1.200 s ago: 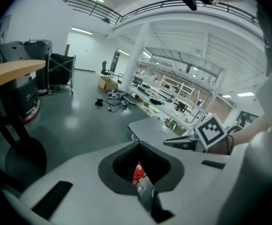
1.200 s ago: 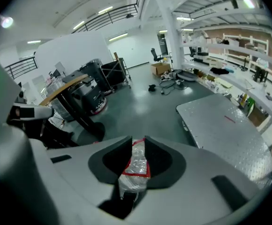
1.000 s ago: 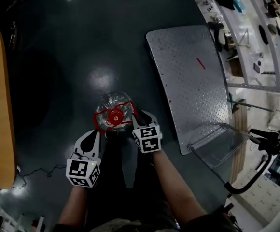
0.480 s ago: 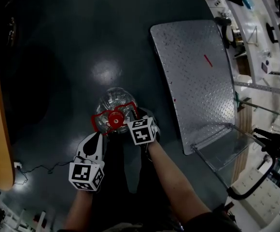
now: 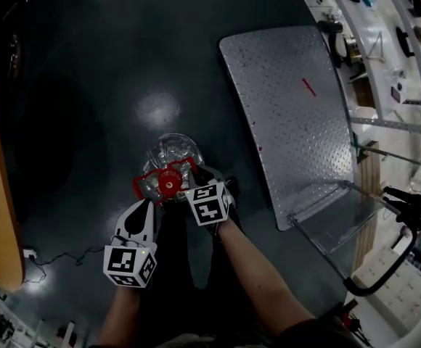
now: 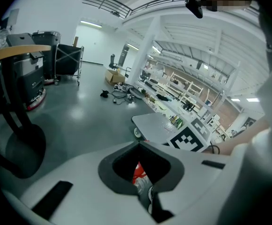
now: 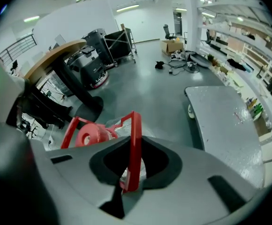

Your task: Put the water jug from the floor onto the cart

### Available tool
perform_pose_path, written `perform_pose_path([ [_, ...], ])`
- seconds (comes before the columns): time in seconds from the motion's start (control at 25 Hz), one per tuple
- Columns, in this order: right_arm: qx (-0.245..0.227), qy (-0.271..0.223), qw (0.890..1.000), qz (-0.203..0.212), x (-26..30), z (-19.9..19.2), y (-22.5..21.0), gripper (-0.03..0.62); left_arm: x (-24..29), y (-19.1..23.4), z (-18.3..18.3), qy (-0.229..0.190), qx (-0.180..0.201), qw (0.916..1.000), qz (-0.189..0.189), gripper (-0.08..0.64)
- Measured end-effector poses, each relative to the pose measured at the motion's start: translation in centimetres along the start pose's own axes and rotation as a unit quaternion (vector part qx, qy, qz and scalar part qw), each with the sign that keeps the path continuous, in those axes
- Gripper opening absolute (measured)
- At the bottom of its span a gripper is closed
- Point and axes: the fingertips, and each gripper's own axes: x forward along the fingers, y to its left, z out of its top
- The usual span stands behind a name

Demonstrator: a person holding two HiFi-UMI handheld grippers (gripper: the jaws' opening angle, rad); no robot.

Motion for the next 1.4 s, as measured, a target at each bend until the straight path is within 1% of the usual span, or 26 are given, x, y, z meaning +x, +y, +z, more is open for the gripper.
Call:
perform_pose_path([
  [0.16,-0.012,-0.015,1.000,0.023,-1.5,0.3,2.0,0.040,-0.5,-0.3,0.3,-0.001,0.008,1.0000,0.000,0.008],
  [0.32,-0.031,-0.038,0.998,0.025,-4.0,1.5,3.1,0.044,-1.1,-0.2,1.0,-0.003,0.019,0.9998,0.001,0.008],
  [0.48,-0.029,-0.076,0.997,0.013,-8.5,3.5,1.5,0.044,-1.8,-1.6,3.0,-0.013,0.037,0.9992,-0.007,0.008],
  [0.64,0.003,-0.117,0.993,0.012,-13.9,5.8,-0.7,0.044,-2.9,-4.0,6.1,-0.036,0.057,0.9977,-0.012,0.008],
  [0.76,0.018,-0.140,0.990,0.001,-18.2,6.8,-2.6,0.044,-3.9,-6.1,8.8,-0.058,0.063,0.9962,-0.013,0.009],
  [0.92,0.032,-0.178,0.983,-0.008,-24.2,8.2,-5.2,0.044,-4.4,-9.9,12.6,-0.081,0.078,0.9933,-0.025,0.009],
  [1.12,0.022,-0.213,0.977,-0.021,-30.6,9.0,-9.1,0.044,-3.7,-16.2,17.0,-0.105,0.113,0.9866,-0.053,0.009],
  [1.28,0.027,-0.229,0.972,-0.035,-34.6,8.1,-12.1,0.044,-3.3,-21.3,18.6,-0.112,0.134,0.9818,-0.075,0.008],
  [1.4,0.046,-0.240,0.968,-0.051,-37.3,6.3,-15.6,0.044,-2.3,-25.9,18.8,-0.116,0.149,0.9766,-0.103,0.008],
])
